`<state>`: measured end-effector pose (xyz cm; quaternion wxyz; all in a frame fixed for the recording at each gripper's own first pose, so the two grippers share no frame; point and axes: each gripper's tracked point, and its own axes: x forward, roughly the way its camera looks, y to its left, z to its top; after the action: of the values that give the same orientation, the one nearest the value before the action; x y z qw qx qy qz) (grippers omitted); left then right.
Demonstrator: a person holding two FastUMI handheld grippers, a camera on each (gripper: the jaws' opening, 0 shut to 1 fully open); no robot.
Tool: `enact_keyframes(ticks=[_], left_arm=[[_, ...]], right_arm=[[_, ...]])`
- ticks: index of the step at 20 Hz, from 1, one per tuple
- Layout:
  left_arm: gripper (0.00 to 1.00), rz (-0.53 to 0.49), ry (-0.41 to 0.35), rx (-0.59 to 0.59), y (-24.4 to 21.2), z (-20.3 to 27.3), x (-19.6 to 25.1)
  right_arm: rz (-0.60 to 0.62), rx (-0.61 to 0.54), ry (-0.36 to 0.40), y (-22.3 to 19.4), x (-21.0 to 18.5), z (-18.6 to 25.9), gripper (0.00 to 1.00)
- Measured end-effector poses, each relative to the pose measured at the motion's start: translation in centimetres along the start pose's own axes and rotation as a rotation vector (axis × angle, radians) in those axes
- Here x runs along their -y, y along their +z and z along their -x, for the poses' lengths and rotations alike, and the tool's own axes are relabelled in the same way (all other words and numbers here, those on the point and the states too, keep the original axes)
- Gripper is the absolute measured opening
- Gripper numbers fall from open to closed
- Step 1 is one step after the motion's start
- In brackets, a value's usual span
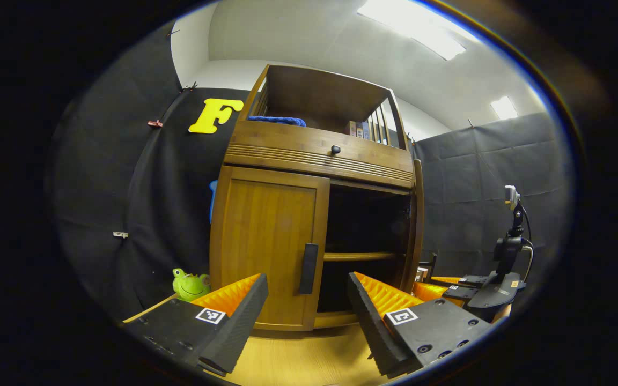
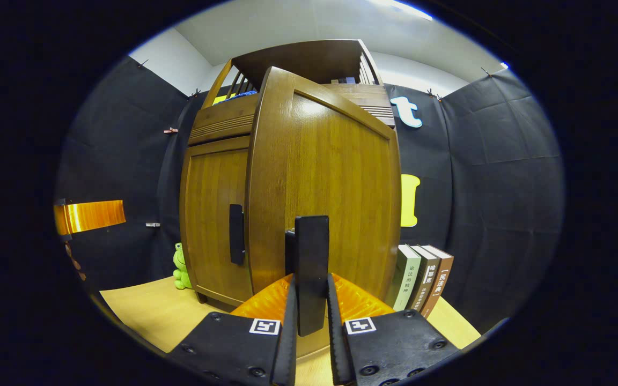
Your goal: Open the right door of the double-door shoe cabinet with the right hand, and open the left door with the left hand.
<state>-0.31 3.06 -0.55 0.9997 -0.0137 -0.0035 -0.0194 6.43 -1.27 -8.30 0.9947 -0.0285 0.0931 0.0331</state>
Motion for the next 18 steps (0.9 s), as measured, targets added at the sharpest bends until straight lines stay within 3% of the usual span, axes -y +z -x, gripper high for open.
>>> enact_keyframes(ticks=[7, 8, 9, 13, 15, 16, 18], left_arm=[[0.93, 0.001, -0.07, -0.016, -0.8, -0.9, 4.3], [0.93, 0.0, -0.078, -0.018, -1.0, -1.2, 4.8], [0.93, -0.001, -0.085, -0.02, -1.0, -1.3, 5.3], [0.93, 0.004, -0.113, -0.024, -1.2, -1.9, 7.2], [0.93, 0.005, -0.124, -0.02, -1.1, -2.1, 8.0], [0.89, 0.007, -0.129, -0.018, -1.2, -2.3, 8.3], [0.89, 0.012, -0.137, -0.015, -1.1, -2.5, 9.1]], right_arm=[[0.006, -0.008, -0.051, 0.5, 3.8, 2.6, 0.29], [0.004, -0.009, -0.061, 0.5, 4.5, 2.9, 0.24], [0.004, -0.01, -0.073, 0.6, 5.2, 3.2, 0.29], [0.014, -0.011, -0.118, 0.9, 7.8, 4.3, 0.29], [0.031, -0.008, -0.145, 1.1, 9.2, 4.5, 0.16], [0.027, -0.009, -0.144, 1.2, 9.5, 4.7, 0.14], [0.019, -0.012, -0.14, 1.3, 10.2, 5.1, 0.34]])
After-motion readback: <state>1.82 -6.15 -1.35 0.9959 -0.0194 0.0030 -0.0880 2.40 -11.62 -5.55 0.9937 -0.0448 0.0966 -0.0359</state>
